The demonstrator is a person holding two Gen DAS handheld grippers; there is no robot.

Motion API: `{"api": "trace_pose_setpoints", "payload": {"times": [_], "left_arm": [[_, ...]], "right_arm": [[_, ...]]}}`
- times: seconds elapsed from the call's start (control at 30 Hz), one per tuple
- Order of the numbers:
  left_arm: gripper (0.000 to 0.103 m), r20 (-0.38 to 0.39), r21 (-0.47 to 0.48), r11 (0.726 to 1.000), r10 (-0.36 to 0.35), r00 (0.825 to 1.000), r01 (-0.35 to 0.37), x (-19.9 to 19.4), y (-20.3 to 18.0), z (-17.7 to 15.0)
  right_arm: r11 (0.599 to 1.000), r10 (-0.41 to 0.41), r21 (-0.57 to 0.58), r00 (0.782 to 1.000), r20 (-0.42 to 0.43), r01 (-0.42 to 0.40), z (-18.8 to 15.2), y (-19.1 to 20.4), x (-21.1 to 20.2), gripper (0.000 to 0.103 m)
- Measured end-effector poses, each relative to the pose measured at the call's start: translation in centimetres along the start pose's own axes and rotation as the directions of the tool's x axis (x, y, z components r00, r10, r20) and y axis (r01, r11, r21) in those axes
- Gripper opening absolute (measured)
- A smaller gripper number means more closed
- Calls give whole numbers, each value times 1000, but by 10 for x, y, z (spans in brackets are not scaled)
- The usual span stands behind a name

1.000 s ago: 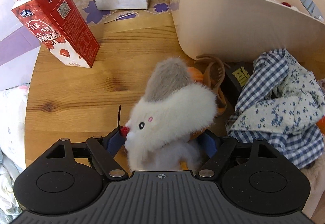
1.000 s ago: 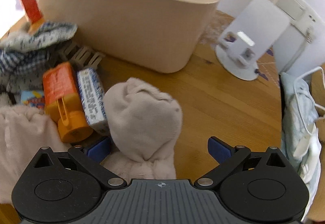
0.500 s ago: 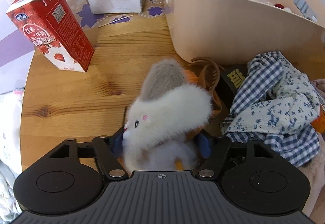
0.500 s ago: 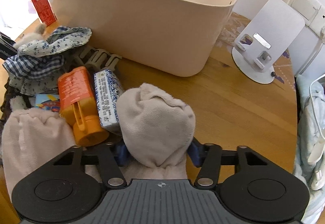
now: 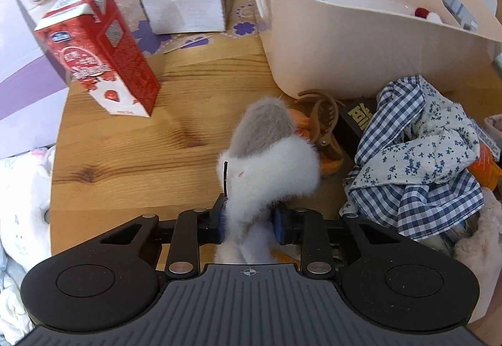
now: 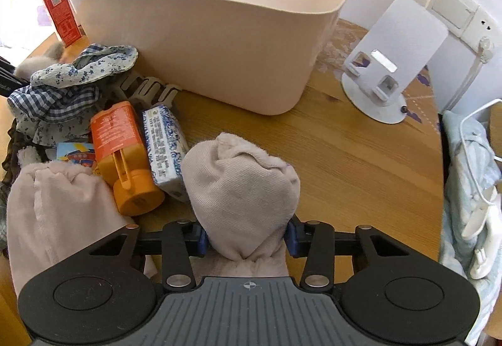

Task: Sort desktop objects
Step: 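Carry the plush bag and beige sock over the basket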

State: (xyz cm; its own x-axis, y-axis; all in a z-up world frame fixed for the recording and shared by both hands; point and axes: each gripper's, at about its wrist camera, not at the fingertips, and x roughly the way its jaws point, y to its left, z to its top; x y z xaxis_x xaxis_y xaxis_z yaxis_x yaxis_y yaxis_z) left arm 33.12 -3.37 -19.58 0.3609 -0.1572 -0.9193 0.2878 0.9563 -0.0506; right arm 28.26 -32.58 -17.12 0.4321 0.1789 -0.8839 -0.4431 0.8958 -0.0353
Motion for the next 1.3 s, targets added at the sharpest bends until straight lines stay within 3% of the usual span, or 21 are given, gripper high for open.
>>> {"api": "trace_pose_setpoints", "payload": {"times": [0.17, 0.53, 1.0, 1.3], "left_arm": [[28, 28, -27, 1000, 0, 1000, 1, -15, 4, 0], [28, 171, -63, 998, 0, 985, 11, -69, 1, 19], [28, 276, -59, 997, -32, 961, 50, -89, -7, 83], [28, 325, 13, 999, -54, 944, 52, -91, -31, 123]], "right_arm": [[1000, -8, 22, 999, 39, 7, 1, -8, -13, 41], [997, -40, 65, 990, 135, 32, 14, -28, -43, 41], [992, -109, 89, 952, 286, 87, 80, -51, -71, 41], [988, -134, 124, 924, 358, 96, 123, -47, -70, 41]]}}
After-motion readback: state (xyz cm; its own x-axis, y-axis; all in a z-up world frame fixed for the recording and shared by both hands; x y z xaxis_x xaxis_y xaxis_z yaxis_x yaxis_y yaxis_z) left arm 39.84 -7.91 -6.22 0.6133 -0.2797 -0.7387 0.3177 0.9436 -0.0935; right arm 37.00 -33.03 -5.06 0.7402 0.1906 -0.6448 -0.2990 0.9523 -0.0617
